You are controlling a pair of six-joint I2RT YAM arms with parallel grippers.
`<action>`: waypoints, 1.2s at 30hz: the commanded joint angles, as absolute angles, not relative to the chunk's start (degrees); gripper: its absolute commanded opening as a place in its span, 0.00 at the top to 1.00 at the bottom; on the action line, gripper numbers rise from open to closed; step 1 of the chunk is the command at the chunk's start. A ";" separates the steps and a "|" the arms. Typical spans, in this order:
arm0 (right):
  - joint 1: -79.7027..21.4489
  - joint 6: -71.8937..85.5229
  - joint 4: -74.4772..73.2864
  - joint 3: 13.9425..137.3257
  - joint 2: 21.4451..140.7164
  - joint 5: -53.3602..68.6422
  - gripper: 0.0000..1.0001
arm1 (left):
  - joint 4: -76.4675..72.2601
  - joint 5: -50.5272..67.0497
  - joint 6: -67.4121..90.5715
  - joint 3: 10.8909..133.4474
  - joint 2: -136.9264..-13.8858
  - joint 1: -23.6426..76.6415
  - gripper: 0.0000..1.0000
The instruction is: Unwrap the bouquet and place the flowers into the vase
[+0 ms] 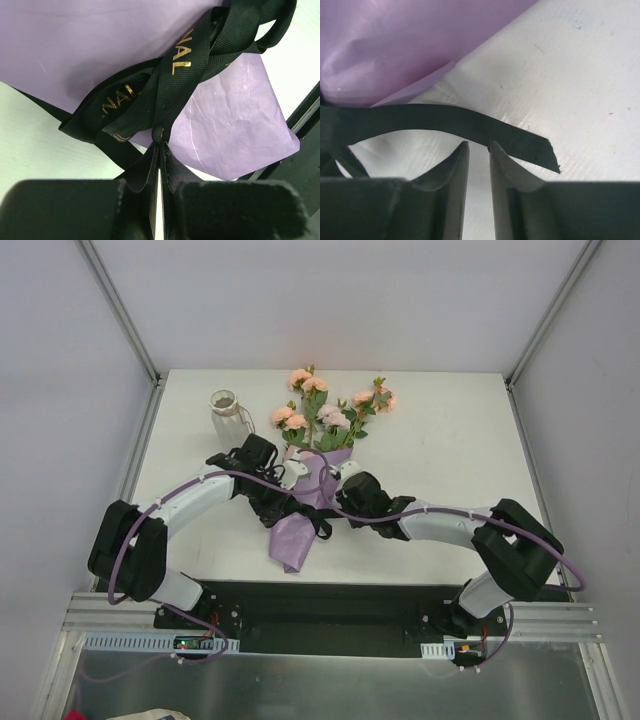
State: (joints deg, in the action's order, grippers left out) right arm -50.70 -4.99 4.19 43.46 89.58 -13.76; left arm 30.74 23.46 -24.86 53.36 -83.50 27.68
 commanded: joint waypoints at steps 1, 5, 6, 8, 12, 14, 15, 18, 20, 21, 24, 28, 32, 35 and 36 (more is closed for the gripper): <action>-51.24 -8.52 6.50 43.33 87.01 -11.17 0.49 | 31.29 22.94 -24.79 55.90 -80.43 27.68 1.00; -53.00 -13.00 10.19 40.44 86.57 -11.34 0.34 | 31.38 23.20 -24.17 56.78 -79.37 27.68 1.00; -53.52 -14.23 11.15 39.82 86.31 -11.77 0.32 | 31.38 23.29 -24.00 57.13 -79.28 27.69 1.00; -53.96 -14.76 13.00 39.03 86.57 -15.09 0.31 | 31.99 23.20 -23.82 57.83 -79.01 27.60 1.00; -54.58 -15.99 16.43 38.58 88.41 -15.12 0.33 | 33.48 22.94 -23.64 59.94 -78.49 27.69 1.00; -55.89 -16.43 18.19 39.20 89.55 -15.90 0.34 | 34.36 22.85 -23.47 61.08 -78.57 27.60 1.00; -56.59 -16.70 18.72 39.90 91.13 -16.52 0.34 | 34.71 22.85 -23.55 61.43 -78.57 27.60 1.00; -59.67 -17.49 21.88 41.30 95.16 -21.87 0.35 | 35.51 22.76 -23.64 62.05 -79.01 27.60 1.00; -61.60 -17.84 23.81 42.18 97.46 -25.55 0.35 | 36.03 22.68 -23.73 62.14 -79.71 27.68 1.00; -62.13 -17.84 24.34 42.62 99.47 -26.53 0.35 | 36.12 22.50 -23.82 62.14 -79.80 27.69 1.00; -63.54 -17.58 25.75 44.12 102.82 -31.10 0.36 | 36.65 22.24 -23.99 62.14 -80.33 27.60 1.00; -63.54 -18.10 27.94 44.56 104.15 -34.01 0.45 | 37.00 21.97 -23.99 61.96 -80.33 27.68 1.00; -62.76 -18.72 28.12 45.00 103.28 -33.67 0.80 | 37.26 21.88 -23.82 61.61 -80.16 27.60 1.00; -61.62 -17.58 28.21 43.86 100.73 -33.75 0.99 | 37.35 21.80 -23.82 61.79 -79.98 27.68 1.00; -61.44 -17.32 28.21 43.42 99.94 -33.84 0.99 | 37.44 21.80 -23.56 61.87 -79.89 27.69 1.00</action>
